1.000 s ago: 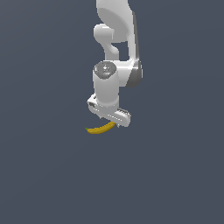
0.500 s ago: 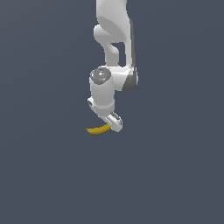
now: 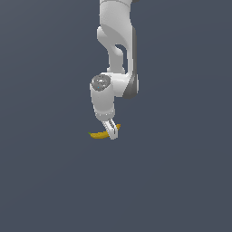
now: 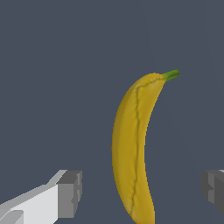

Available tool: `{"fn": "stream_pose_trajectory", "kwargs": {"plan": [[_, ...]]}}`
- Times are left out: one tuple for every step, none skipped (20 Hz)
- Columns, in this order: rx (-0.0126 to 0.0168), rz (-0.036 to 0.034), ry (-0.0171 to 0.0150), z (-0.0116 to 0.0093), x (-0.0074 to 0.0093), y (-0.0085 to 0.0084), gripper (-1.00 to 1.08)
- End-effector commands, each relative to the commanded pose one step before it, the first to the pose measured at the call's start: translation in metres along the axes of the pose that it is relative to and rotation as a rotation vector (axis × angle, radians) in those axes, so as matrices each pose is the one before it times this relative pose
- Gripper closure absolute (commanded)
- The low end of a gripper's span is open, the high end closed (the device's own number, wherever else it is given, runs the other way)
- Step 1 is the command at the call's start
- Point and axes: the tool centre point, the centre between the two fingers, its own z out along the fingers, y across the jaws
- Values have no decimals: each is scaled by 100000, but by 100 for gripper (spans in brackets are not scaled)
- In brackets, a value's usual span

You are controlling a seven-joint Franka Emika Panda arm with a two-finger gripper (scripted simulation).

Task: Pick up the object and move it to a goal position.

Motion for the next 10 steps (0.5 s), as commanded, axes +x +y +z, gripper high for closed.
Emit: {"fn": "stream_pose_trajectory", "kwargs": {"plan": [[-73,5844,361,426,231,392,-92],[-34,1878,119,141,83,129,-92],[-30,1714,111,128,78,117,-92],[-26,1551,104,115,72,105,-92],[-22,1388,95,103,66,93,-92],[-19,1224,85,90,60,82,-92],[-16,1060,75,78,52,70,-92],[-13,901,65,66,47,60,-92],[-10,732,53,54,36,48,-92],[-8,572,42,42,30,38,-92]]}}
